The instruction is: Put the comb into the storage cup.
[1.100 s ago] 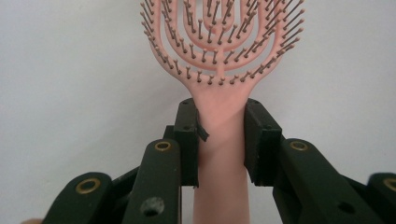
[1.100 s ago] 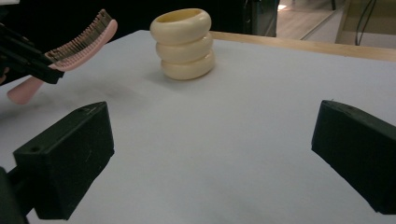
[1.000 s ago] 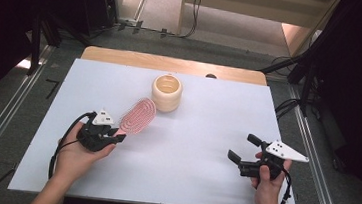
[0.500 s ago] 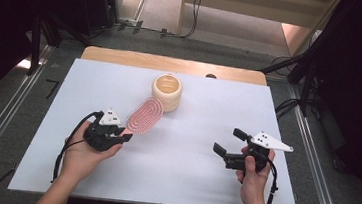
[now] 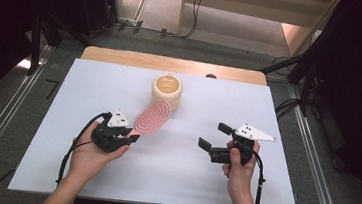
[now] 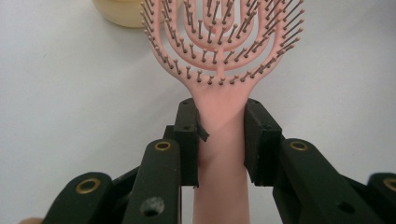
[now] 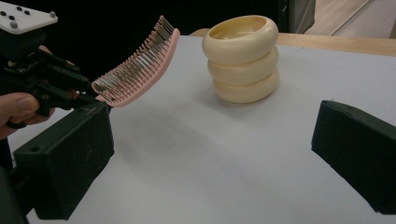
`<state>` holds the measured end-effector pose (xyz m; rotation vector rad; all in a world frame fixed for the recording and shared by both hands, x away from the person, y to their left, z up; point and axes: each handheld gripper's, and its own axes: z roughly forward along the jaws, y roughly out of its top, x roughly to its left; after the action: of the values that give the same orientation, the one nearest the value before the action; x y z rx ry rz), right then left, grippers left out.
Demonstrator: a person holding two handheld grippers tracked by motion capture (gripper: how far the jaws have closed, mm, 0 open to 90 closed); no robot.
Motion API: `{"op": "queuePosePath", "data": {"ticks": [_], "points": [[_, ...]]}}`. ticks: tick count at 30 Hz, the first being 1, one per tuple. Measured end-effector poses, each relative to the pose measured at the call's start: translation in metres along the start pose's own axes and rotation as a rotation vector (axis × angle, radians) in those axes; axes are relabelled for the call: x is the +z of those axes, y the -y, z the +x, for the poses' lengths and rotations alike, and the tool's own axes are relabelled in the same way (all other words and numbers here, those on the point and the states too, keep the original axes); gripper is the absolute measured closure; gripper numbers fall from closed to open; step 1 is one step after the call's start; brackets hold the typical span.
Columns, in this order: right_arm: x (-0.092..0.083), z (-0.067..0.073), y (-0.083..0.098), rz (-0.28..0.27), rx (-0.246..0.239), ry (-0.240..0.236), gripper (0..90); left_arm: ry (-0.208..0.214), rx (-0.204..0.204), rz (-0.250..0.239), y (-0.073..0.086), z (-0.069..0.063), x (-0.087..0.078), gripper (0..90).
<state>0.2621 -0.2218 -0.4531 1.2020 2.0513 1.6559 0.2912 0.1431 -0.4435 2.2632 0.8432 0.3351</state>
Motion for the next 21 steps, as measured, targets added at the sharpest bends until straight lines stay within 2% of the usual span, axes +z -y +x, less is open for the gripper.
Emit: {"op": "queuePosePath", "data": {"ticks": [6,13,21], "points": [[0.01,0.006,-0.005,-0.003,-0.011,-0.021,0.0,0.002,0.003,-0.004,-0.002,-0.002,0.002,70.7],[0.021,0.012,-0.01,-0.004,0.0,-0.043,0.0,0.0,0.025,-0.014,-0.005,-0.007,0.004,70.8],[0.032,0.017,-0.013,0.007,0.011,-0.066,0.0,0.005,0.027,-0.03,-0.008,-0.012,0.009,70.8]]}}
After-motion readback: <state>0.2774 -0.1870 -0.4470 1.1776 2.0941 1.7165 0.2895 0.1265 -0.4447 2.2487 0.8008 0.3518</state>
